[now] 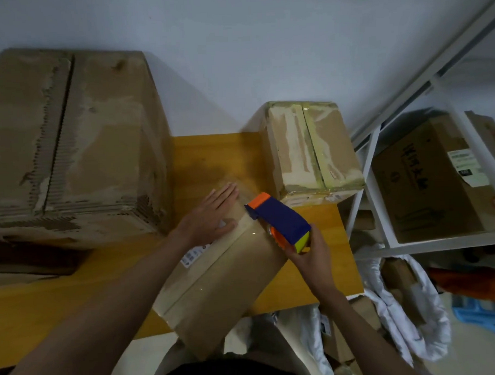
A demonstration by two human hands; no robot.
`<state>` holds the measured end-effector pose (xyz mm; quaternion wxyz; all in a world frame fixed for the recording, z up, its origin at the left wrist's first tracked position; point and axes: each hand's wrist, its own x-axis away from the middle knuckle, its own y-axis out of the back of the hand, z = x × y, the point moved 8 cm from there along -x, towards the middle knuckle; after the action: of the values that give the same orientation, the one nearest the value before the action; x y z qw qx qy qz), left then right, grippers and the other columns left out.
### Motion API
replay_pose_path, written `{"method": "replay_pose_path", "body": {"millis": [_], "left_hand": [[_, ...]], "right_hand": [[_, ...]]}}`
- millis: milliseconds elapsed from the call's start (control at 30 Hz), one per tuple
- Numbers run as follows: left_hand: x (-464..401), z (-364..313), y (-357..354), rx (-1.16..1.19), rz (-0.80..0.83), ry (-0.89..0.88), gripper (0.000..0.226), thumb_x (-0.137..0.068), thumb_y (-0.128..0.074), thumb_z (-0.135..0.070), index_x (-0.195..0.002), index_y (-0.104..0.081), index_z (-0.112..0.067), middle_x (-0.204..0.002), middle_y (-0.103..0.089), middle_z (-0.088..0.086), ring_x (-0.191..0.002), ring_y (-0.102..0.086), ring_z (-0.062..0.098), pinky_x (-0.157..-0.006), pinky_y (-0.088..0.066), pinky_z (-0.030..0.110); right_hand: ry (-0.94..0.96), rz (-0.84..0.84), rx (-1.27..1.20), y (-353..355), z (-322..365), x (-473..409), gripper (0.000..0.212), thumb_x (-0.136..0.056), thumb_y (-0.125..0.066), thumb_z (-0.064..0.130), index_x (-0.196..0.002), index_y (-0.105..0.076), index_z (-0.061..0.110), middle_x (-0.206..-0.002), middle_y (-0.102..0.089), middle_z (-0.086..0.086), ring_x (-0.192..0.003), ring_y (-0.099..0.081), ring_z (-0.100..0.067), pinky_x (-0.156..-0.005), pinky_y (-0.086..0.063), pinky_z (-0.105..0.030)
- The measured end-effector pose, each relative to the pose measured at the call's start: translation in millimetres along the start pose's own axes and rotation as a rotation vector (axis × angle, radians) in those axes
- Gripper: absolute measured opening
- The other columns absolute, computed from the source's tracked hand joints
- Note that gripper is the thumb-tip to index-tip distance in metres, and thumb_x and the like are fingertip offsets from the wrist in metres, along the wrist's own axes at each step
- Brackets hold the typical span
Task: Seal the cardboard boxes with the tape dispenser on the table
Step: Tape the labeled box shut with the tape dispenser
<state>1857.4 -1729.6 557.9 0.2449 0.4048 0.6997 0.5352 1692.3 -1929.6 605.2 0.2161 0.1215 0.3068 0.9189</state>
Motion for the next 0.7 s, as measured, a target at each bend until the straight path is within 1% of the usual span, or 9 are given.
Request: {"method": "replay_pose_path", "body": {"millis": [67, 133, 200, 267, 333, 433, 533, 633, 700], "left_hand": [[1.5, -1.6, -1.4, -0.016, 0.007, -0.031, 0.076, -0.102, -0.019, -0.059, -0.160, 0.002, -0.014, -0.168, 0.006, 0.000, -0.154, 0.009, 0.010, -0.126, -0.004, 0.037], [1.4, -4.7, -0.7, 0.003, 0.014, -0.023, 0.076, -0.101, -0.019, -0.058, -0.161, 0.000, -0.015, -0.169, 0.003, 0.000, -0.155, 0.007, 0.012, -0.126, -0.005, 0.040], [1.1, -13.8, 3.4, -0.010, -0.027, 0.001, 0.071, -0.101, -0.020, -0.051, -0.161, -0.006, -0.014, -0.169, -0.002, 0.002, -0.155, 0.003, 0.014, -0.126, -0.005, 0.042], [1.6, -28.0, 4.0, -0.033, -0.086, 0.007, 0.063, -0.103, -0.023, -0.039, -0.160, -0.015, -0.012, -0.168, -0.008, 0.004, -0.155, 0.000, 0.016, -0.126, -0.006, 0.043], [1.1, -37.4, -3.3, 0.007, -0.079, 0.027, 0.061, -0.104, -0.024, -0.035, -0.159, -0.016, -0.011, -0.168, -0.008, 0.005, -0.155, 0.001, 0.016, -0.126, -0.007, 0.046], [1.4, -36.3, -14.2, 0.028, -0.050, 0.085, 0.065, -0.104, -0.022, -0.042, -0.160, -0.009, -0.012, -0.169, -0.003, 0.003, -0.155, 0.005, 0.015, -0.126, -0.009, 0.048], [0.3, -34.7, -18.7, -0.018, -0.030, 0.106, 0.072, -0.104, -0.018, -0.055, -0.161, -0.006, -0.013, -0.169, -0.001, 0.002, -0.155, 0.006, 0.016, -0.126, -0.005, 0.046], [-0.4, -34.7, -17.8, -0.022, -0.042, 0.110, 0.077, -0.102, -0.016, -0.061, -0.161, -0.005, -0.013, -0.169, -0.002, 0.002, -0.155, 0.005, 0.016, -0.125, 0.000, 0.041], [0.7, -33.9, -17.0, -0.027, -0.042, 0.115, 0.077, -0.101, -0.016, -0.062, -0.161, -0.004, -0.014, -0.169, 0.000, 0.001, -0.155, 0.007, 0.015, -0.125, 0.004, 0.037]], "right_hand": [[0.005, -0.017, 0.021, -2.3, -2.3, 13.9, 0.047, -0.081, -0.080, 0.043, -0.114, -0.049, 0.031, -0.102, -0.059, 0.006, -0.091, -0.059, -0.009, -0.066, -0.052, -0.033], [0.007, -0.037, 0.036, -3.2, -2.9, 22.6, 0.047, -0.081, -0.081, 0.042, -0.112, -0.049, 0.029, -0.099, -0.058, 0.007, -0.088, -0.057, -0.006, -0.064, -0.046, -0.025], [0.002, -0.033, 0.061, -4.4, -3.8, 24.2, 0.046, -0.081, -0.081, 0.040, -0.112, -0.050, 0.026, -0.098, -0.057, 0.006, -0.087, -0.056, -0.005, -0.063, -0.043, -0.023], [-0.002, -0.017, 0.084, -4.5, -3.6, 22.0, 0.045, -0.083, -0.081, 0.035, -0.114, -0.050, 0.023, -0.100, -0.057, 0.004, -0.088, -0.055, -0.006, -0.063, -0.044, -0.023], [-0.007, -0.002, 0.083, -2.5, -2.7, 19.6, 0.045, -0.084, -0.080, 0.037, -0.115, -0.050, 0.024, -0.102, -0.057, 0.005, -0.089, -0.055, -0.003, -0.062, -0.044, -0.018], [0.003, 0.025, 0.103, -1.8, 1.7, 18.9, 0.044, -0.086, -0.076, 0.043, -0.115, -0.049, 0.024, -0.100, -0.054, 0.008, -0.089, -0.053, 0.000, -0.059, -0.041, -0.020], [-0.009, 0.033, 0.159, -0.7, 1.5, 18.3, 0.043, -0.086, -0.075, 0.046, -0.113, -0.050, 0.023, -0.099, -0.054, 0.008, -0.081, -0.051, -0.003, -0.057, -0.035, -0.018], [0.019, 0.030, 0.222, 7.9, 2.7, 19.4, 0.039, -0.085, -0.075, 0.045, -0.102, -0.045, 0.025, -0.091, -0.050, 0.010, -0.078, -0.050, -0.009, -0.055, -0.034, -0.023], [0.060, 0.035, 0.248, 12.8, 7.7, 22.1, 0.039, -0.084, -0.073, 0.047, -0.097, -0.043, 0.025, -0.087, -0.045, 0.013, -0.076, -0.047, -0.010, -0.054, -0.030, -0.022]]}}
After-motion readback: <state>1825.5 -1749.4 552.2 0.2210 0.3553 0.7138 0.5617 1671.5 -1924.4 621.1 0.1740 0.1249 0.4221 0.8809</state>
